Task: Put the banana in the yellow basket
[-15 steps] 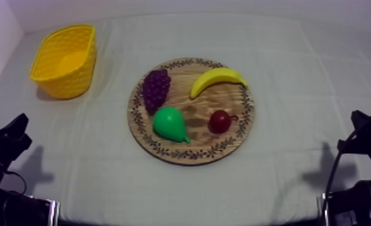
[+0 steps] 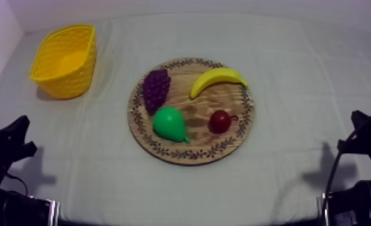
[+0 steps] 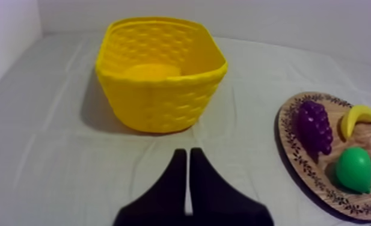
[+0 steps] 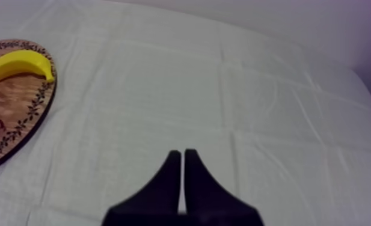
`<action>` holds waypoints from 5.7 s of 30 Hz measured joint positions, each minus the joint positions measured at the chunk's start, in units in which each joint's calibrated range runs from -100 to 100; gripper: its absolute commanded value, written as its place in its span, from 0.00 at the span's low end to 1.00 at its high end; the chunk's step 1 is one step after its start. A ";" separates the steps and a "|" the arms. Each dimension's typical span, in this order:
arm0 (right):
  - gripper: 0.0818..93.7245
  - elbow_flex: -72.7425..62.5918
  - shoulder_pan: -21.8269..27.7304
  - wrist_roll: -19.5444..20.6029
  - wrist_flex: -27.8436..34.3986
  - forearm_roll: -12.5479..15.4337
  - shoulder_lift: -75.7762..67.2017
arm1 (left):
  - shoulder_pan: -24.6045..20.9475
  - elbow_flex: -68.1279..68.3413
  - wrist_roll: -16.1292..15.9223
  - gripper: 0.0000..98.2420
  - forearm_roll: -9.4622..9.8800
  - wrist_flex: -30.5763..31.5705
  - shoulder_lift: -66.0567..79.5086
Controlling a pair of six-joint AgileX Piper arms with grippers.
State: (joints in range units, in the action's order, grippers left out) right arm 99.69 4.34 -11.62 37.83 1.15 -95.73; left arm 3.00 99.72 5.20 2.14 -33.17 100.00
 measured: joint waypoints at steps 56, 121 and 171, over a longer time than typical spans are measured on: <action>0.00 0.00 0.01 0.18 0.08 0.00 0.00 | 27.15 -75.72 0.53 0.06 10.63 -1.28 -83.65; 0.00 0.00 0.01 0.17 0.08 0.00 0.00 | 30.63 -93.80 -4.50 0.68 3.10 -7.46 -122.22; 0.00 0.00 0.05 0.17 0.04 0.00 0.00 | 30.73 -144.35 -6.39 0.33 4.54 -47.85 -159.91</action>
State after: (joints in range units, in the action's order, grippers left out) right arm 99.69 4.38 -11.45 37.87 1.15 -95.73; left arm 33.73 -44.62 -1.19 6.68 -81.02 -59.91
